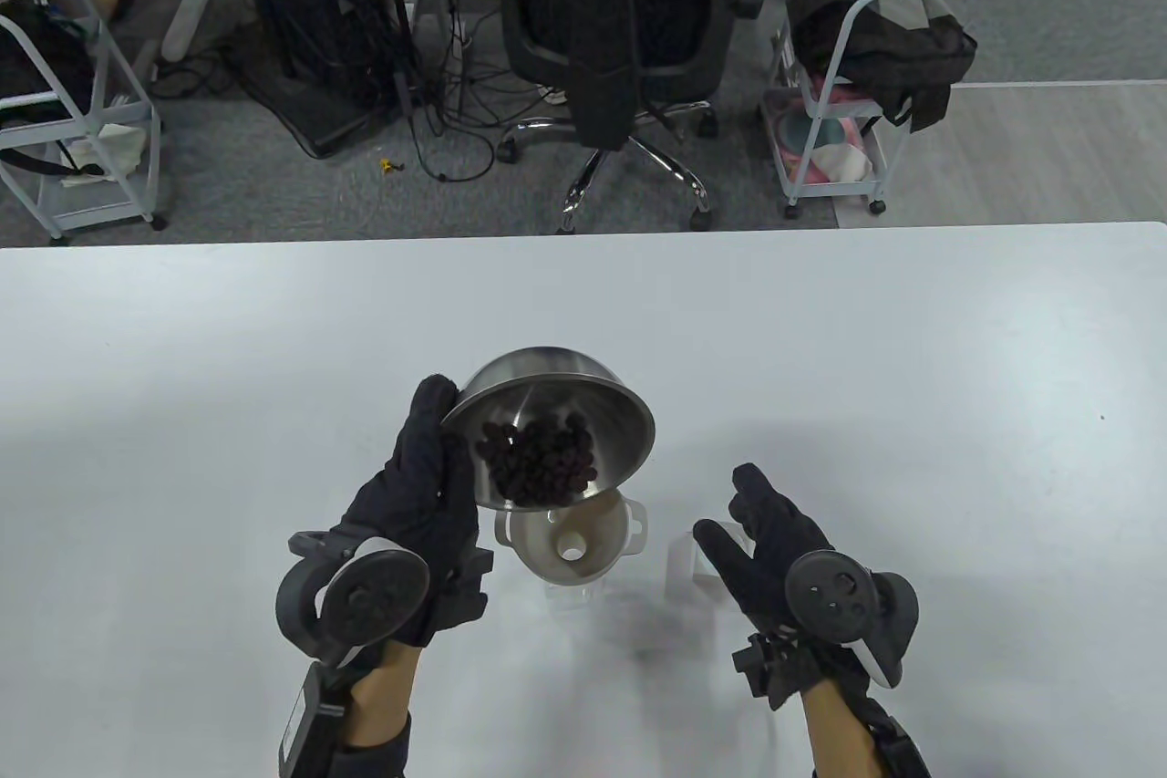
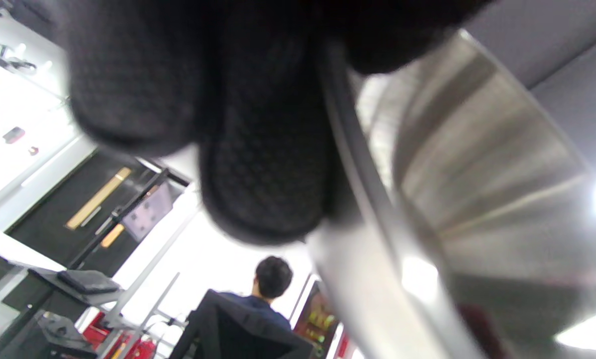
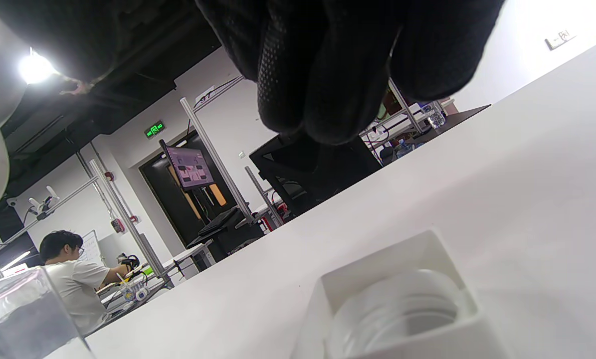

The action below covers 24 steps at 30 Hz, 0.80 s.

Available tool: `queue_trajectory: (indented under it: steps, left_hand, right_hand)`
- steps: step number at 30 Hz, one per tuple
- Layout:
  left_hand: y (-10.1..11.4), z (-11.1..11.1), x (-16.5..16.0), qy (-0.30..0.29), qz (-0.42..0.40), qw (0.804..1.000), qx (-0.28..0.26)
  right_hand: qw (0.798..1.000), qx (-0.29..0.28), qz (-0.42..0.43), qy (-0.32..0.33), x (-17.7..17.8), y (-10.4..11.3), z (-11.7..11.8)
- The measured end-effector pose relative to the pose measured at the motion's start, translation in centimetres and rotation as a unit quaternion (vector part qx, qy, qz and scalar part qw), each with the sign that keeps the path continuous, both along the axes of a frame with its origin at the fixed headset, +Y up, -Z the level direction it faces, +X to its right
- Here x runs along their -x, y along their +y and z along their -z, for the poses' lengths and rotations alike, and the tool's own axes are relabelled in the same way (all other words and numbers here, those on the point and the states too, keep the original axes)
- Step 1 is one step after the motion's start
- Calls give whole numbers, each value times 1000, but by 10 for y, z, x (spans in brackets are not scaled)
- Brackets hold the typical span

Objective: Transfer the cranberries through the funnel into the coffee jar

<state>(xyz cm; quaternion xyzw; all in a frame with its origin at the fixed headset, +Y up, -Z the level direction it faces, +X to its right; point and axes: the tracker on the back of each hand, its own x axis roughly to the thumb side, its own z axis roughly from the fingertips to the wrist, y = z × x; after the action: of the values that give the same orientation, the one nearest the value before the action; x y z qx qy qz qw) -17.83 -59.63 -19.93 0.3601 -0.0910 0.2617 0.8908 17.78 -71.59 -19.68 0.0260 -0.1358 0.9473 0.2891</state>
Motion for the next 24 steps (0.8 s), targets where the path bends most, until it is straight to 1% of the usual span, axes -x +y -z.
queue_trajectory:
  steps: [11,24]
  left_hand:
    - [2,-3,-4,4,24,1000,-17]
    - [2,-5,-7,4,35,999,-25]
  right_hand:
    - [1000,0,0,0,0,0,0]
    - [1000,1,0,0,0,0,0]
